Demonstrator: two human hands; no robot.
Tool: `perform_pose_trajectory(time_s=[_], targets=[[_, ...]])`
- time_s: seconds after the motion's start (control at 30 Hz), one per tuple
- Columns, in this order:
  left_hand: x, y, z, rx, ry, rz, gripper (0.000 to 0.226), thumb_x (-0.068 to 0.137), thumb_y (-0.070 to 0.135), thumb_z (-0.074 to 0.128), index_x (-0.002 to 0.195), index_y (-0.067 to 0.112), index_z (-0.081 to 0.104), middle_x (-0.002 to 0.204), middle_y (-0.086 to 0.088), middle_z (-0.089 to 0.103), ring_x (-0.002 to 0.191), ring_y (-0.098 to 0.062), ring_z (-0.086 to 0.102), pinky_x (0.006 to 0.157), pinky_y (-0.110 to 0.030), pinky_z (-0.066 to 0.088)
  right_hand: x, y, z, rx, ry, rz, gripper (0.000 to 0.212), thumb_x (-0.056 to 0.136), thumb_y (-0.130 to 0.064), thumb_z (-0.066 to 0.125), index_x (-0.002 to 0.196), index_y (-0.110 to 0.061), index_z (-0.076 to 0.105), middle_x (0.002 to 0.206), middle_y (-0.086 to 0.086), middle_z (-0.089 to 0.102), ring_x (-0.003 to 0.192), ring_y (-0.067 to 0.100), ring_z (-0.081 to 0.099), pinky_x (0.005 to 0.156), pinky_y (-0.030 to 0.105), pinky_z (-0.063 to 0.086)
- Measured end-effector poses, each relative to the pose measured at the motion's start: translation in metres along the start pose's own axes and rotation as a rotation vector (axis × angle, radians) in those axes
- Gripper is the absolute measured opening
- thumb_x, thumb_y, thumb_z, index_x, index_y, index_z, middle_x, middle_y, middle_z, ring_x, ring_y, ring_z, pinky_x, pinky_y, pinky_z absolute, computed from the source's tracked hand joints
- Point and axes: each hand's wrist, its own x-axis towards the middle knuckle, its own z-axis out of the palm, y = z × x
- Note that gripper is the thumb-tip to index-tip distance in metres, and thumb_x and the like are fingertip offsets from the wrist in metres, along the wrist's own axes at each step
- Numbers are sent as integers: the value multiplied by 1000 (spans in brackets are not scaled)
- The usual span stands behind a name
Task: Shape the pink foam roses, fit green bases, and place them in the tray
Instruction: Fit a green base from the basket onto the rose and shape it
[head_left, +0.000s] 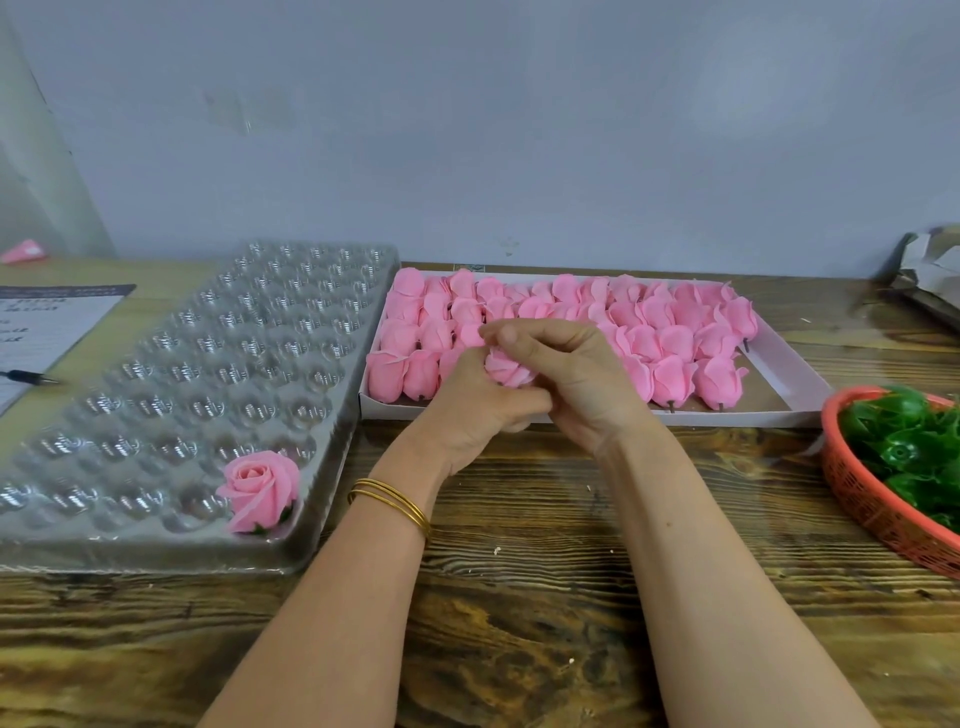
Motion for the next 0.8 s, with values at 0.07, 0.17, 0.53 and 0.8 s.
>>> perform_pose_trajectory(time_s=[0.07, 0.17, 0.53, 0.8], targets=[[-1, 3, 1, -72, -27, -13, 25, 73, -13, 61, 89, 6, 64, 54, 2, 47, 49, -4, 47, 45, -17, 37, -1, -1, 1, -6, -12, 15, 13, 68, -14, 74, 79, -8, 79, 86, 6, 75, 88, 14, 70, 80, 24, 57], [0, 4, 0, -119, -38, -21, 15, 68, -10, 58, 73, 5, 55, 51, 1, 34, 44, -5, 35, 43, -18, 29, -1, -1, 2, -26, -39, 27, 13, 67, -12, 74, 79, -11, 79, 84, 6, 75, 86, 14, 69, 82, 26, 57], [-3, 7, 3, -75, -5, -46, 21, 62, -8, 56, 61, 13, 57, 54, 0, 41, 48, -6, 44, 43, -16, 34, -1, 0, 3, -107, -51, 61, 32, 65, -6, 75, 96, -2, 73, 94, 16, 68, 97, 27, 63, 96, 42, 52], [1, 1, 2, 172, 223, 49, 17, 71, 1, 72, 80, 15, 74, 78, -18, 70, 80, -25, 70, 72, -37, 58, 0, -4, 4, -95, 2, 60, 22, 74, -13, 69, 95, -7, 74, 92, 6, 73, 96, 19, 68, 76, 32, 57]])
